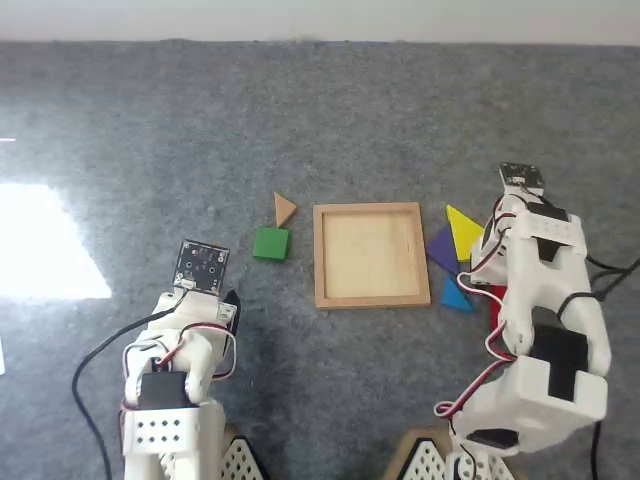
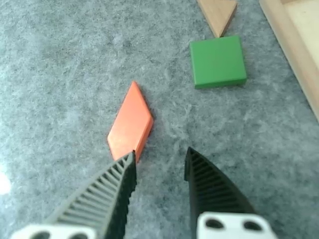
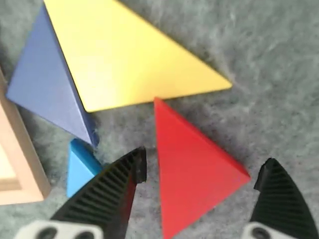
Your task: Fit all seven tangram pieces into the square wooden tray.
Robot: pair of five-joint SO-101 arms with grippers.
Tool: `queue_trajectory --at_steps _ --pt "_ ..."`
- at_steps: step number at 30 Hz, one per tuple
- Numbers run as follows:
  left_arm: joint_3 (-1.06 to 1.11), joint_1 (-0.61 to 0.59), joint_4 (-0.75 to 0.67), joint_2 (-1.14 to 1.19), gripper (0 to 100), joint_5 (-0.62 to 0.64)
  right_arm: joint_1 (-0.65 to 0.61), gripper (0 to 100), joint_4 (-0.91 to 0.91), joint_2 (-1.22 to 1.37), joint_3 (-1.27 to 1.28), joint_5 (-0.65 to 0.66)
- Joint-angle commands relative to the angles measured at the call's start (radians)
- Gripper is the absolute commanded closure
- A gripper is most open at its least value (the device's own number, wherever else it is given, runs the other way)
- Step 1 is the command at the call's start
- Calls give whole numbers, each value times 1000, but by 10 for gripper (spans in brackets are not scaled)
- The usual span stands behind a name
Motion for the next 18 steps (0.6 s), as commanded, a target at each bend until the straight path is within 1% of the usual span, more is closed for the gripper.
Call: queue_trajectory --at_steps 1,7,11,15,16,18 --pt "-8 -6 0 -17 848 -12 -2 652 21 -5 -15 6" --pt "-8 -6 0 -17 848 -12 -2 652 22 67 -26 9" --pt "-8 -6 0 -17 848 -12 39 652 42 91 -68 3" --pt "-8 -6 0 -17 848 -12 45 653 45 91 -66 3" --pt "-8 -6 0 -17 848 -12 47 664 47 91 -66 2" --pt "-8 -6 0 -17 848 -12 48 720 47 91 -66 -23"
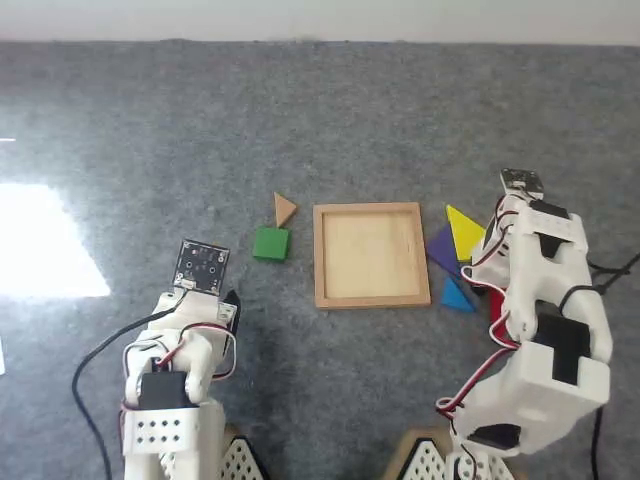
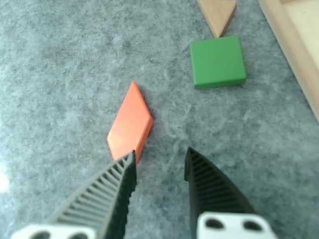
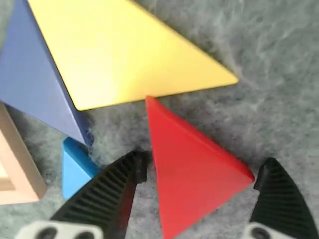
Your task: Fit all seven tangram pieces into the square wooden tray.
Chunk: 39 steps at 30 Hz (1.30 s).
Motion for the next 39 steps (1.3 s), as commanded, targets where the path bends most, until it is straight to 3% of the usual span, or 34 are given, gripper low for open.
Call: queue_trajectory --at_steps 1,5,15,22,26,30,39 --pt "-8 -6 0 -17 848 -12 28 756 13 5 -25 -28" --pt "-8 -6 0 -17 848 -12 27 849 12 5 -25 -31" --pt "-8 -6 0 -17 848 -12 30 850 19 -4 -29 -37" --pt "-8 -6 0 -17 848 -12 97 671 159 -223 -103 -195" --pt "-8 -6 0 -17 848 -12 68 659 300 -341 -71 -318" --pt "-8 -6 0 -17 848 -12 31 658 285 -325 -8 -470" --pt "-8 -6 0 -17 848 -12 42 659 124 -128 -29 -431"
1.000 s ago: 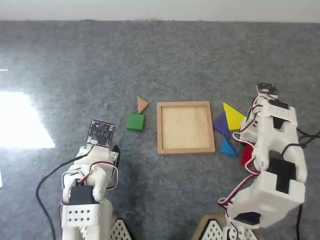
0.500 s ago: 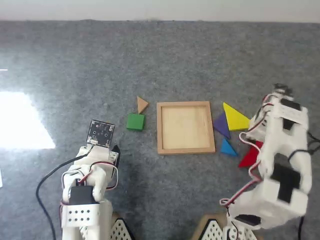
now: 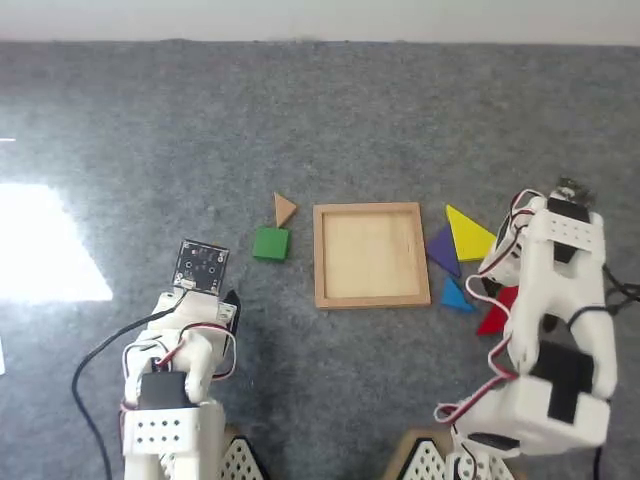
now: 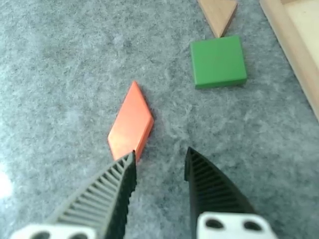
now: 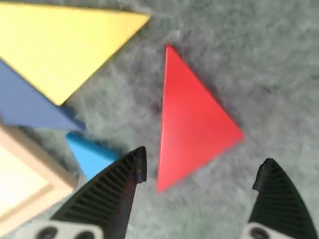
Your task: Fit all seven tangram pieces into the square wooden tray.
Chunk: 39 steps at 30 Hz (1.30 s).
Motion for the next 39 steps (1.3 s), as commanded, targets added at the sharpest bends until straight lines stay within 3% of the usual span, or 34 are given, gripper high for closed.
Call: queue_trajectory --at_steps 1,14,20,30,39 --pt "-8 -5 0 -17 848 -12 19 659 -50 71 -61 25" --pt "-8 -5 0 -17 848 -12 27 660 -42 262 -176 28" --pt "-8 -5 0 -17 848 -12 25 855 -48 262 -176 28" --pt "-8 -5 0 -17 848 -12 27 847 -41 243 -176 21" --pt "-8 -5 0 -17 848 -12 -39 847 56 -12 -176 20"
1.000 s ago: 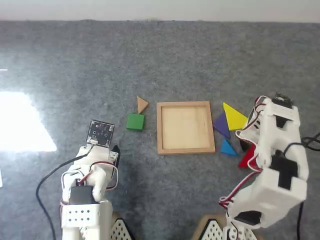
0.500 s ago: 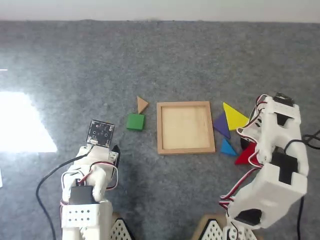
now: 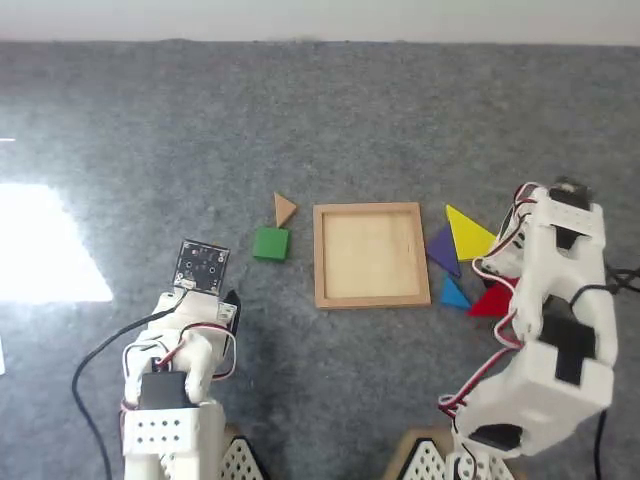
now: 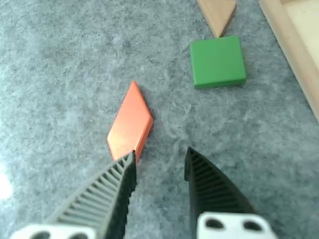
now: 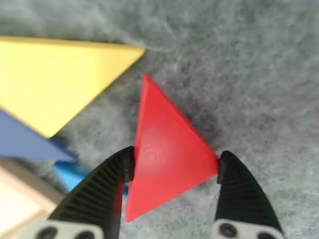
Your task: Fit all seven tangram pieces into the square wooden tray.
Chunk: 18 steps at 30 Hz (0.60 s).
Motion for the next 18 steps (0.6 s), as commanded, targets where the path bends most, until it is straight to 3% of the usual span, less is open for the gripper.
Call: queue_trajectory --at_steps 1,9,15,18 --pt "-8 -6 0 -17 848 -12 -73 847 74 -191 -44 3" --pt "-8 -6 0 -17 848 -12 -246 842 166 -352 -44 -71" --pt "-8 -6 0 -17 848 -12 -27 659 180 -344 -37 -86" --pt "-8 -6 0 -17 848 -12 -12 619 131 -266 -20 -201"
